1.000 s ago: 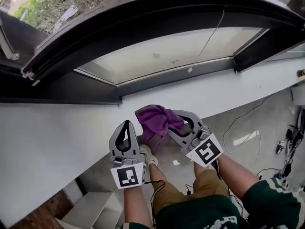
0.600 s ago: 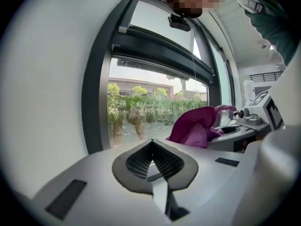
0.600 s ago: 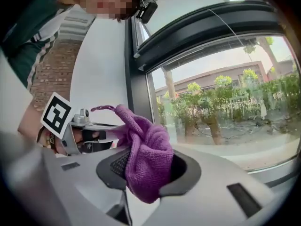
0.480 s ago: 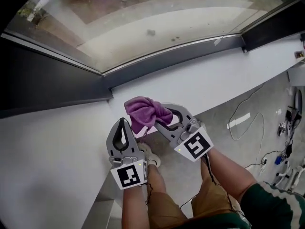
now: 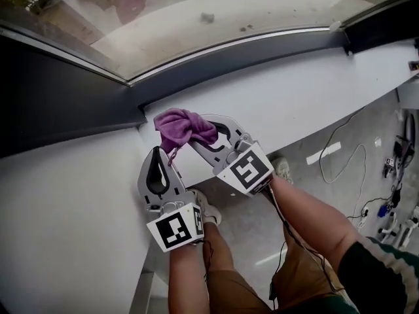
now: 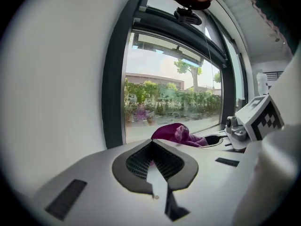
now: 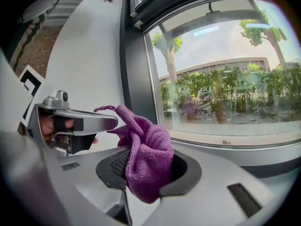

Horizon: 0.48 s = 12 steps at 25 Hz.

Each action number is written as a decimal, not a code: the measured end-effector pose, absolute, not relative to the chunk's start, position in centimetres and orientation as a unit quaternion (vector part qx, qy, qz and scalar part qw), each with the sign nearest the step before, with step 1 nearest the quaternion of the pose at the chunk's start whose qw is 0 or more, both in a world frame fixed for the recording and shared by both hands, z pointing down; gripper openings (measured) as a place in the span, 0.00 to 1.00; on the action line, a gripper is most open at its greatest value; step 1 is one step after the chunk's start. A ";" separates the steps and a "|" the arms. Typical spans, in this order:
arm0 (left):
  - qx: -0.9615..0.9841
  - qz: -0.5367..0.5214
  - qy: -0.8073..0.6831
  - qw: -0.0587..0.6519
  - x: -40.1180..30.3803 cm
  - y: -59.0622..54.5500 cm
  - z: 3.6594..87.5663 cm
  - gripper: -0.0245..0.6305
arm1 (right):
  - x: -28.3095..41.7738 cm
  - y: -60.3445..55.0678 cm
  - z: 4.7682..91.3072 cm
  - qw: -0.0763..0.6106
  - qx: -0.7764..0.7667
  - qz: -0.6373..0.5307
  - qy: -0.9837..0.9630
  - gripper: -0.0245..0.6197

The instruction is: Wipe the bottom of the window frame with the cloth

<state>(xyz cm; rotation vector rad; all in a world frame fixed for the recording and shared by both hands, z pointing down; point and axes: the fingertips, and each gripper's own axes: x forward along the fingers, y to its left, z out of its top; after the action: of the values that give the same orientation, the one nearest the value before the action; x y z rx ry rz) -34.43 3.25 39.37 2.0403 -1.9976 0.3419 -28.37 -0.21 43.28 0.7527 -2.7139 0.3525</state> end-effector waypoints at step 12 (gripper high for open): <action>0.683 0.118 -0.703 0.159 -36.2 2.6 43.5 0.05 | -30.9 -3.1 49.0 0.191 0.265 0.124 -0.937 0.26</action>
<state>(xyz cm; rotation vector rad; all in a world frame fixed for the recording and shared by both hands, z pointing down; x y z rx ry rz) -36.17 2.65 43.49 1.9522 -2.0112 0.3370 -30.93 -3.11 48.98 0.7447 -2.6317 0.3487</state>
